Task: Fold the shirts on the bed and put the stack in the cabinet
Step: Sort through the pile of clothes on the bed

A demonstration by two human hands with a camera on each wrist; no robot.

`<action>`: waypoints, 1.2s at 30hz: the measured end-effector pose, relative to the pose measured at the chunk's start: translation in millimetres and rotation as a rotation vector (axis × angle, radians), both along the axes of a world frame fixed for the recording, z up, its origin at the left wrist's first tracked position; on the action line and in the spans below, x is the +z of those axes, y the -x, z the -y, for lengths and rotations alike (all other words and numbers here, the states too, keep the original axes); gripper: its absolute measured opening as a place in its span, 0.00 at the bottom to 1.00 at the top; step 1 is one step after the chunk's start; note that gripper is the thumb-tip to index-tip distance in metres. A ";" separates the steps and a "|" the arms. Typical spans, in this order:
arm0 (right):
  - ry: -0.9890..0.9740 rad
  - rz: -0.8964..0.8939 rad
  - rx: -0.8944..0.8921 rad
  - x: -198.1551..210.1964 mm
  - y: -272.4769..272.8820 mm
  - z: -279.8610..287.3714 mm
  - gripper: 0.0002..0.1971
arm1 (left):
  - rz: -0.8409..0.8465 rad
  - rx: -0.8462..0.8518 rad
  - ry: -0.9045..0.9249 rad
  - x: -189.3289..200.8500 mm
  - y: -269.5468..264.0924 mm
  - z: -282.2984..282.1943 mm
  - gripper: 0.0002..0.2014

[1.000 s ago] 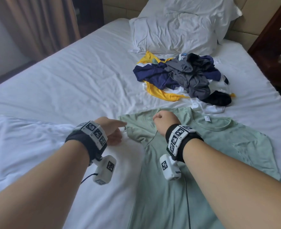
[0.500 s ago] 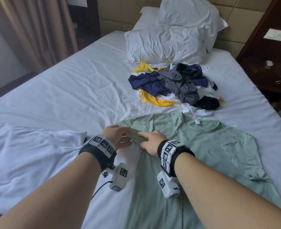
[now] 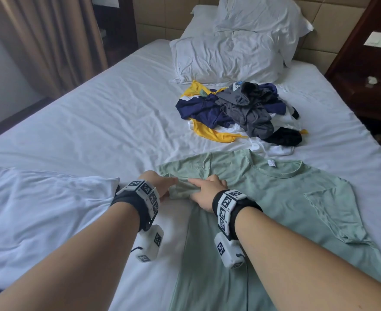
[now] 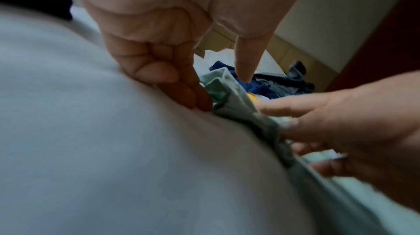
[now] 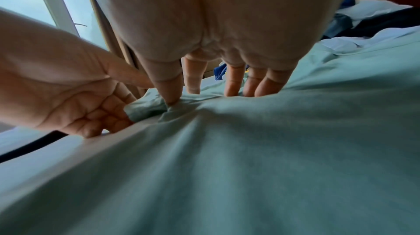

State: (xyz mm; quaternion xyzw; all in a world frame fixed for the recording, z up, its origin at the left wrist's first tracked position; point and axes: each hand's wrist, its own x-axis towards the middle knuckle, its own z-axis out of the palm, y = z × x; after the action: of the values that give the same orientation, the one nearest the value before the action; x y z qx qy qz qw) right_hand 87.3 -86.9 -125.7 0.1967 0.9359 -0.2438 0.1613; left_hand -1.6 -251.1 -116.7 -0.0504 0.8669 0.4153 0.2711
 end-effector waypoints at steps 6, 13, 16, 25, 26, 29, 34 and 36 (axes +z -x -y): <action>0.046 -0.021 -0.047 1.5 1.5 0.7 0.27 | 0.097 0.123 -0.311 -16.4 18.0 -8.9 0.21; 0.664 -0.311 -0.649 17.8 -0.8 -29.8 0.24 | -0.220 -0.329 -0.340 44.9 -17.2 -56.2 0.15; 0.810 -0.388 -0.895 -11.3 3.6 -50.6 0.37 | -0.281 -0.427 -0.181 43.3 -21.9 -69.7 0.14; 0.403 -0.290 -0.757 9.2 -33.1 -48.5 0.27 | -0.231 -0.744 0.249 -12.5 -23.6 -70.3 0.37; 0.288 -0.269 -0.701 10.7 -35.6 -50.1 0.30 | -0.213 -0.768 0.242 -16.0 -20.1 -70.4 0.39; 0.053 -0.187 -0.492 9.8 -38.9 -51.9 0.32 | -0.165 -0.847 0.249 -19.4 -15.8 -70.4 0.44; 0.087 -0.032 -0.354 3.0 -33.4 -54.7 0.30 | -0.127 -0.894 0.243 -30.4 -8.9 -71.7 0.44; 0.141 -0.087 -0.404 1.1 -32.4 -56.7 0.29 | -0.113 -0.885 0.224 -32.4 -6.4 -71.0 0.45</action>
State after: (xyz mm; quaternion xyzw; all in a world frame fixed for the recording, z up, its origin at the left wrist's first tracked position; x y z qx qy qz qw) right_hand 119.7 -30.2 -124.6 0.3575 0.8643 -0.3441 0.0818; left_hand 4.8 -180.1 -149.0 0.3186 0.8579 0.1656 0.3675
